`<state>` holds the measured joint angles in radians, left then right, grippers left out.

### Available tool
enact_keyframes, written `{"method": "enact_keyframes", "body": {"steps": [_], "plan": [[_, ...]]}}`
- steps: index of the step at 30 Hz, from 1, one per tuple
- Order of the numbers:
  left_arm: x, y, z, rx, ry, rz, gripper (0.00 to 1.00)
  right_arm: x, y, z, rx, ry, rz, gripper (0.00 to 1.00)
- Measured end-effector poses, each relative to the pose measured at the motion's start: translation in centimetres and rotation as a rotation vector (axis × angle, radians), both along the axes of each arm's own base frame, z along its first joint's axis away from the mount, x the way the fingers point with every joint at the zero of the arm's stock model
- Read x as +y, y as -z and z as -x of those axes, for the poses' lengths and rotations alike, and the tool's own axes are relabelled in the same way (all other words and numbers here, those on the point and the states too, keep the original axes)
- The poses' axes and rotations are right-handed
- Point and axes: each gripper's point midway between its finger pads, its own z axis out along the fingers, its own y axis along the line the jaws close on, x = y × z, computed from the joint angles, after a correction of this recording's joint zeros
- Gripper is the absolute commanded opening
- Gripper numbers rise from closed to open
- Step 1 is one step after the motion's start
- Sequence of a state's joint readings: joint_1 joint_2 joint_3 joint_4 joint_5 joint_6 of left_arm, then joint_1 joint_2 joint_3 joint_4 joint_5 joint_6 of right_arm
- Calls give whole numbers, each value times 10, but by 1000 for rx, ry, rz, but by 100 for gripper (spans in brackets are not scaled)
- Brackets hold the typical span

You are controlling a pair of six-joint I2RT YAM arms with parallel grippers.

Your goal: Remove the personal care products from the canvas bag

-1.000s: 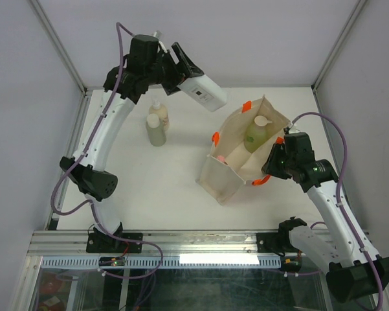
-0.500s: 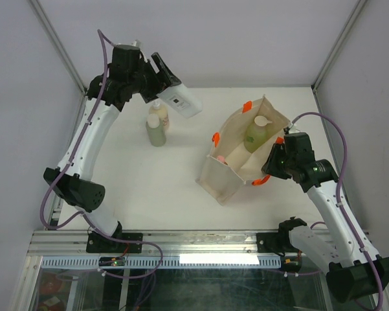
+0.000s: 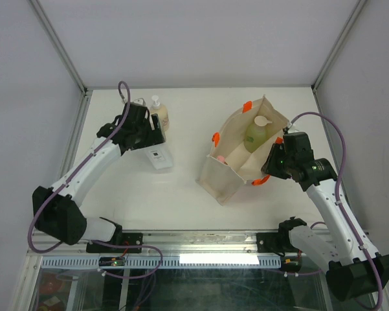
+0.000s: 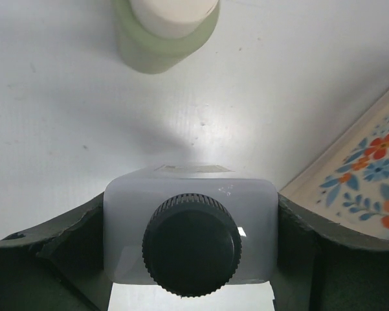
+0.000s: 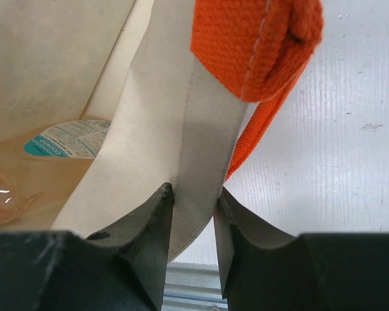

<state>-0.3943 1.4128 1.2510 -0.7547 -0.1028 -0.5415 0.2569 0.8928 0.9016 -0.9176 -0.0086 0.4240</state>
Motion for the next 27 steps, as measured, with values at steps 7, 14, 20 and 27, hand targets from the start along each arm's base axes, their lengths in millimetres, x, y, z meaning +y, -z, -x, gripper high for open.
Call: {"method": "enact_keyframes", "body": {"steps": [7,14,20,27], "plan": [[36,0,8,-192,-9,-143,0,0,0,0,1,0,-1,34],[50,8,-12,-275,-42,-240,0,0,0,0,1,0,-1,34],[45,22,-29,-274,-31,-262,0,0,0,0,2,-2,-2,33],[42,38,-35,-242,-21,-279,0,1,0,0,2,-2,-2,33]]}}
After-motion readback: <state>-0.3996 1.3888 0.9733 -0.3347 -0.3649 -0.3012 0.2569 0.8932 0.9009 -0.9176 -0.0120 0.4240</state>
